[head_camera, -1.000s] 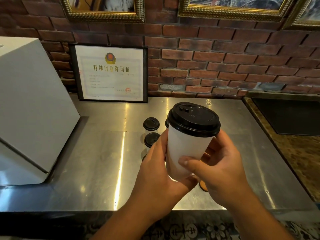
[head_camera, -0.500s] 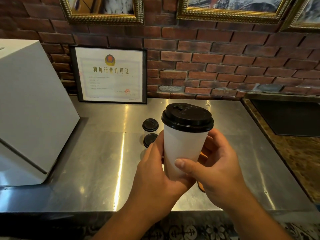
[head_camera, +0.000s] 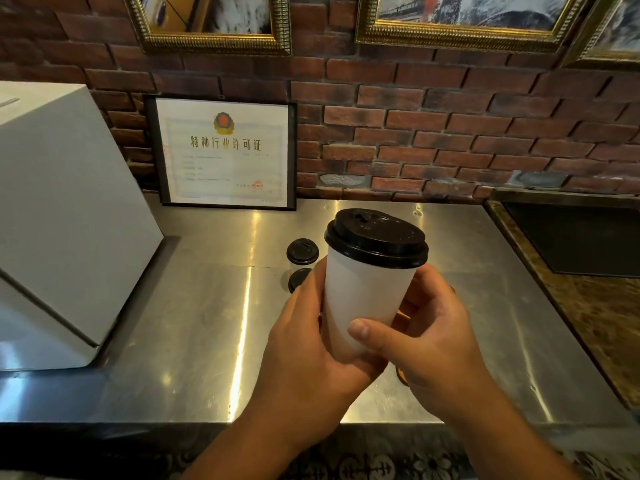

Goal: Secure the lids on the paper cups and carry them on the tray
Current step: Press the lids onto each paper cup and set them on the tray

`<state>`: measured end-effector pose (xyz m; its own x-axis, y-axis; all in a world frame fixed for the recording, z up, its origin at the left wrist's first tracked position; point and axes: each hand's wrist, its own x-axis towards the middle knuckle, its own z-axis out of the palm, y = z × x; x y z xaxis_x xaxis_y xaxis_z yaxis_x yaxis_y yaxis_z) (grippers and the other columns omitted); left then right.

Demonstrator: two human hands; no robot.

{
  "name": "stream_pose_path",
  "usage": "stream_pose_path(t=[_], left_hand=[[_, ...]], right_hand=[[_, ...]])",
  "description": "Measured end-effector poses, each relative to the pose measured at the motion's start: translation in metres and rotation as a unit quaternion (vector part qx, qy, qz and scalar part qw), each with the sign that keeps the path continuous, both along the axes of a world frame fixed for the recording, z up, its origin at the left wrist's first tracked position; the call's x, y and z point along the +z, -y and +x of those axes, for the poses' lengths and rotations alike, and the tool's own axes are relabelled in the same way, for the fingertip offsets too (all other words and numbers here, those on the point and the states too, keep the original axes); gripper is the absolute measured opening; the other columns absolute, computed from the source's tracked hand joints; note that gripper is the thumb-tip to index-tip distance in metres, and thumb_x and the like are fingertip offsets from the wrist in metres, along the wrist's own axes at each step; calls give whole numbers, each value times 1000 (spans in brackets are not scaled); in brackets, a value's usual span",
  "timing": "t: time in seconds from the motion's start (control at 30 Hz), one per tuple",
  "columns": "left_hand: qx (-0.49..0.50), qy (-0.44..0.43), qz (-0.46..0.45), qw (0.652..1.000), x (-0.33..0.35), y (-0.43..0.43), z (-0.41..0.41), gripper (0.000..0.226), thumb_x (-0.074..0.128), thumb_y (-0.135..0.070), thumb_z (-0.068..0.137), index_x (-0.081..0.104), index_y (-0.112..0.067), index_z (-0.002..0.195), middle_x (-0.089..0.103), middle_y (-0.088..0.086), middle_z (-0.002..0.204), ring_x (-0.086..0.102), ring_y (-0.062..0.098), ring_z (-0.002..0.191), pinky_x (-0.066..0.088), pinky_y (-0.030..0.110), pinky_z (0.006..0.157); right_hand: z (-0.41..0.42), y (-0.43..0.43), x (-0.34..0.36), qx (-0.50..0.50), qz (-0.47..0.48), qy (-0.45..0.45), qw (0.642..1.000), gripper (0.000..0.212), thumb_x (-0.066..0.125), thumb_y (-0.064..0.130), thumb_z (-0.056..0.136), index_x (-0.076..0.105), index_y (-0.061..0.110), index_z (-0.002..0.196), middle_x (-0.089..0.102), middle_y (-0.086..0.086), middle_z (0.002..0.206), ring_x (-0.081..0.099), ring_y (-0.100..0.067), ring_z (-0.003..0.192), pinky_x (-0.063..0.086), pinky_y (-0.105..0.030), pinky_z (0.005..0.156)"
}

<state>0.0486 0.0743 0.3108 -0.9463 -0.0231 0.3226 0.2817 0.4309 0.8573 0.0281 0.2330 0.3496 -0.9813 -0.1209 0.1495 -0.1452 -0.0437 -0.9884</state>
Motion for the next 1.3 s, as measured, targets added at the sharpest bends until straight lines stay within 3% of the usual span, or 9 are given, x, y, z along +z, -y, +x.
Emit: stream_pose_path(t=[0.2,0.37,0.47,0.6,0.7,0.87,1.07,1.2,1.3], left_hand=[[-12,9,13,1000,2,6,4,94,84,-70,69,35,-57,147,59,-26,130,61,-1,118,58,10,74],[2,11,22,1000,3,5,9,96,78,-85,62,34,-61,145,57,-30,129,59,-6,119,55,6,73],[4,11,31,999,4,5,11,93,75,-87,62,36,-63,142,58,-31,129,58,-6,120,53,4,72],[1,9,22,1000,5,4,12,89,79,-81,66,37,-62,143,58,-31,129,58,-6,120,51,2,72],[7,6,-5,1000,3,1,12,96,83,-70,67,35,-55,149,56,-30,128,57,-6,120,51,1,73],[15,4,-4,1000,2,-1,13,97,84,-69,65,32,-60,147,54,-32,129,55,-7,121,51,1,73],[5,-1,-2,1000,2,1,17,94,86,-62,70,36,-56,150,58,-25,131,60,1,121,57,10,79],[21,-7,3,1000,0,-3,19,97,86,-60,67,32,-62,148,55,-31,132,55,-6,123,51,2,77],[28,-2,7,1000,-1,-3,20,97,85,-63,64,31,-65,146,55,-32,132,55,-6,124,52,3,80]], right_hand=[[2,0,0,24,13,2,1000,86,98,50,61,61,38,137,72,4,131,70,-22,121,64,-43,91],[7,2,-6,-9,33,-20,999,76,97,45,60,62,50,127,73,15,126,71,-10,117,65,-28,83],[8,1,-6,4,26,-15,1000,78,96,44,62,60,47,132,72,13,129,70,-13,119,64,-31,87],[9,0,-6,31,28,-10,999,82,96,40,66,59,39,139,71,7,132,70,-19,121,65,-38,90],[8,0,-7,5,26,-19,999,80,98,40,62,61,48,132,72,12,127,70,-12,118,65,-29,84],[11,0,-12,-20,35,-28,999,77,99,43,57,60,61,121,72,20,124,70,-3,113,63,-20,78],[14,-2,-10,26,30,-19,999,67,92,43,65,63,56,123,73,17,123,70,-8,116,64,-25,82],[14,-2,-10,12,28,-29,999,66,94,38,59,65,64,112,74,22,118,70,0,112,61,-16,75],[12,-3,-11,17,35,-30,999,73,96,36,59,64,56,122,74,18,122,70,-5,114,61,-17,79]])
